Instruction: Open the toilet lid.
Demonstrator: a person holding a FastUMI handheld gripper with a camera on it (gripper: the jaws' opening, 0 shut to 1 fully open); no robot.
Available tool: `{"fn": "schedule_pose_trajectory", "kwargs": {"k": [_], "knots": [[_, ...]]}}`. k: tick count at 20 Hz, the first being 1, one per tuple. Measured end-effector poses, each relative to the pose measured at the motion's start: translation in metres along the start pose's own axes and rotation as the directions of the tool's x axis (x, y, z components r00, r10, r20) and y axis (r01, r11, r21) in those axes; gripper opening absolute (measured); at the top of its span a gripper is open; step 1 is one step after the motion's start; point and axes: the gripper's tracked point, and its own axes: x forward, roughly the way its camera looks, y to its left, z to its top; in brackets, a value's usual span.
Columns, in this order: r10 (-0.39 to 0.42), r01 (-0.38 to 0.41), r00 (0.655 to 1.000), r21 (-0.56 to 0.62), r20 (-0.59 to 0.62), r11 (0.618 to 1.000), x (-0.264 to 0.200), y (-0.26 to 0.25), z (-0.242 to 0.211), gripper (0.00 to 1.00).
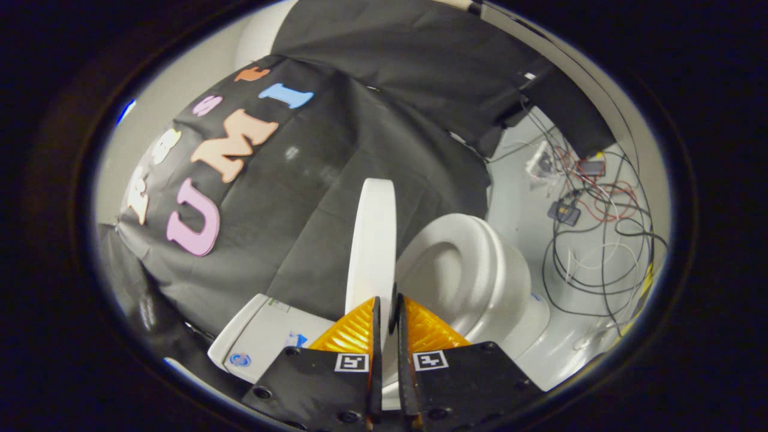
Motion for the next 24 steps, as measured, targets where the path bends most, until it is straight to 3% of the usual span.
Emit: {"fn": "schedule_pose_trajectory", "kwargs": {"k": [5,9,16,24], "knots": [[0.089,-0.09,0.996,-0.184,-0.016,0.979,-0.005,0.065,0.003,0.13],[0.139,-0.147,0.989,-0.31,-0.048,0.939,-0.009,0.101,-0.004,0.12],[0.204,-0.265,0.964,-0.536,-0.171,0.801,-0.012,0.16,-0.023,0.16],[0.285,-0.388,0.922,-0.628,-0.263,0.675,-0.013,0.22,-0.063,0.19]]}}
